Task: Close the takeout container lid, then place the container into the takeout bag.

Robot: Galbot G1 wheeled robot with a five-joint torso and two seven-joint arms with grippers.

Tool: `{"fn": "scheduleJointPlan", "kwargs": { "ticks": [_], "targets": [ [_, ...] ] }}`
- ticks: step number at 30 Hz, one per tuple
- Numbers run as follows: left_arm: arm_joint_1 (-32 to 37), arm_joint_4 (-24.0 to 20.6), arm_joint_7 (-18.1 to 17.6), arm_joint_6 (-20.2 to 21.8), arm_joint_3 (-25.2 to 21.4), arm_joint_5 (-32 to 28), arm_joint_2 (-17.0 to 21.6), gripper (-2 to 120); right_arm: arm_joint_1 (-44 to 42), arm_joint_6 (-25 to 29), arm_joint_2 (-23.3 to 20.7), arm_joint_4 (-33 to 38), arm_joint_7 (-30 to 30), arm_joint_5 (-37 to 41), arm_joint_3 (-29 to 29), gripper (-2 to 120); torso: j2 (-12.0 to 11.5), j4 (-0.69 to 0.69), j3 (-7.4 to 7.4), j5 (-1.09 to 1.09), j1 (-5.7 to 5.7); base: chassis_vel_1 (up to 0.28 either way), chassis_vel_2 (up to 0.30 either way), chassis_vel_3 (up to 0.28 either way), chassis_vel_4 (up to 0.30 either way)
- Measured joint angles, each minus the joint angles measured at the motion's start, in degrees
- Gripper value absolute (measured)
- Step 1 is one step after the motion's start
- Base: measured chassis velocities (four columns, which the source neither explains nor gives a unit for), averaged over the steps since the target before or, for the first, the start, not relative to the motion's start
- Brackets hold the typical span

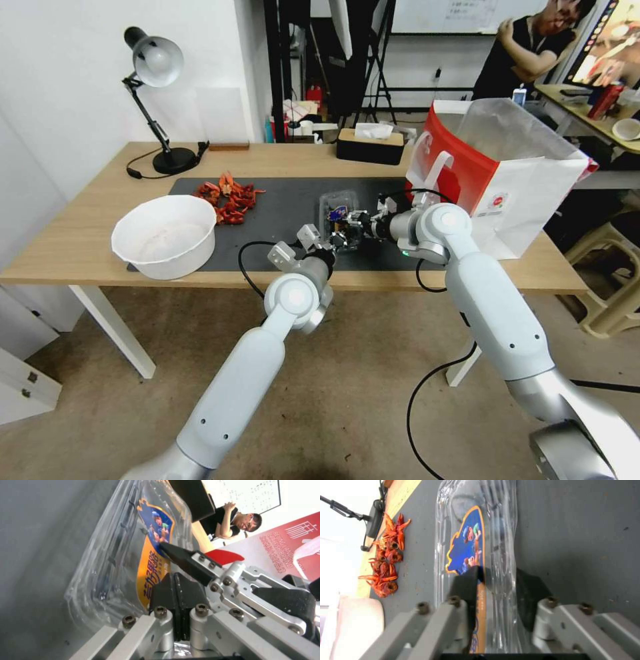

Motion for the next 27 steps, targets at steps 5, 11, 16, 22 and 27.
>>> {"fn": "scheduleJointPlan", "kwargs": {
  "ticks": [5, 11, 16, 22, 27],
  "targets": [
    [1.78, -2.74, 0.52, -0.13, -1.31, 0.3, 1.76, 0, -0.25, 0.02, -0.21, 0.28, -0.31, 0.11, 0.55, 5, 0.0, -0.01, 0.0, 0.0, 0.0, 0.0, 0.0, 0.0, 0.0],
    [5.65, -7.95, 3.17, -0.24, -3.77, 2.9, 6.3, 0, -0.66, 0.05, -0.52, 0.75, -0.43, 0.99, 1.15, 0, 0.0, 0.0, 0.0, -0.01, 0.0, 0.0, 0.0, 0.0, 0.0],
    [13.18, -14.25, 9.26, -0.94, -9.35, 10.66, 11.8, 9, -1.23, 0.06, -0.78, 1.43, -0.6, 1.51, 1.28, 0, 0.0, 0.01, -0.01, -0.01, -0.01, 0.0, 0.0, 0.0, 0.0],
    [24.25, -18.97, 16.11, -3.9, -15.81, 21.29, 16.19, 28, -1.67, 0.07, -0.69, 1.94, -0.9, 1.66, 1.36, 0, 0.01, 0.03, -0.01, -0.01, -0.01, 0.0, 0.0, 0.0, 0.0],
    [31.64, -18.4, 23.99, -13.61, -19.61, 39.48, 20.45, 51, -3.74, 0.07, -2.18, 4.96, -0.54, 2.41, 3.57, 0, 0.01, 0.03, -0.01, -0.02, -0.01, 0.0, 0.0, 0.0, 0.0]
  ]
}}
